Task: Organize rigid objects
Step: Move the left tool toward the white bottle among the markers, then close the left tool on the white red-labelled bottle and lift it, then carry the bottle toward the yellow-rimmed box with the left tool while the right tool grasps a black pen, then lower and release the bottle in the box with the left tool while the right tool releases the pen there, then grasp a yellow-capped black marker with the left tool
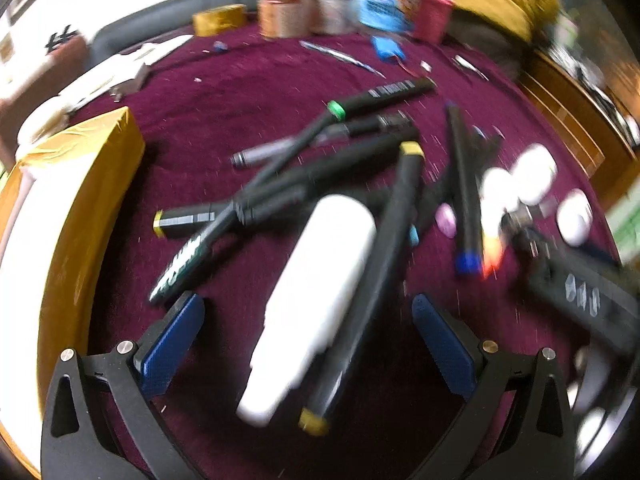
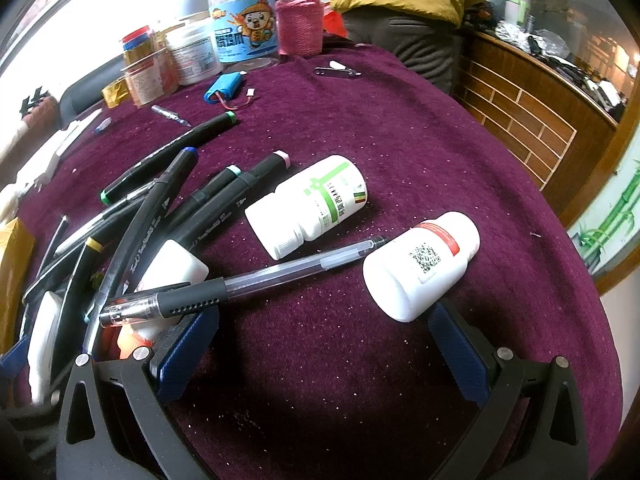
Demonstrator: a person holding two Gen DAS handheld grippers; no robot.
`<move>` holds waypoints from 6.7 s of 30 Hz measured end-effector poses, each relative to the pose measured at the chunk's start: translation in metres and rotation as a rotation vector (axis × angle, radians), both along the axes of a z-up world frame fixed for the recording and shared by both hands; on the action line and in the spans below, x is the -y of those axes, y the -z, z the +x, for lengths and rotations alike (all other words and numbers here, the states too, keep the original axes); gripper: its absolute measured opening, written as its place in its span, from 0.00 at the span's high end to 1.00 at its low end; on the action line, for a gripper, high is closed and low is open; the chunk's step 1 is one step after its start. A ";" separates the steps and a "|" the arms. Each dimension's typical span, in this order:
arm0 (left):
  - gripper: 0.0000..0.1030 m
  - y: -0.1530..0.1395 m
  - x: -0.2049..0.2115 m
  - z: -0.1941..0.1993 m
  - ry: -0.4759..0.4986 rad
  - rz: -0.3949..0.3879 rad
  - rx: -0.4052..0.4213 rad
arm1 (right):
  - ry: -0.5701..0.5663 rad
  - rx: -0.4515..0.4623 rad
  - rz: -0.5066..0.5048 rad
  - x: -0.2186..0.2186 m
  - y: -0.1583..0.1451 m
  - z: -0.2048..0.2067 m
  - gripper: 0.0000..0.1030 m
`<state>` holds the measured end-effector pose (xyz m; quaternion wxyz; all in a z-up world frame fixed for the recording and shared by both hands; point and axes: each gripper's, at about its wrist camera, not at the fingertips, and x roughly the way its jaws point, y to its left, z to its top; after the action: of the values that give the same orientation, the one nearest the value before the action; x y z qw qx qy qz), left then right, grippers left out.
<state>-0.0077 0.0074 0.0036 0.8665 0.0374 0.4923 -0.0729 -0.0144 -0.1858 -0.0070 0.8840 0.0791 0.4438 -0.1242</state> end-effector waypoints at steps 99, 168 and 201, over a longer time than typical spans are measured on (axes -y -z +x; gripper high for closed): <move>0.74 -0.073 -0.215 -0.086 -0.070 -0.514 0.230 | -0.703 0.031 -0.059 -0.213 -0.043 0.000 0.28; 0.39 -0.055 -0.254 -0.025 -0.304 -0.557 0.171 | -0.331 0.332 0.011 -0.116 -0.098 -0.010 0.21; 0.89 -0.014 0.018 -0.014 0.268 -0.033 0.032 | 0.018 0.318 0.346 0.063 -0.041 -0.002 0.21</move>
<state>-0.0214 -0.0104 0.0173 0.8573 0.0899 0.4677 -0.1953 -0.0162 -0.2490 0.0344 0.9149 0.2520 0.3128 -0.0400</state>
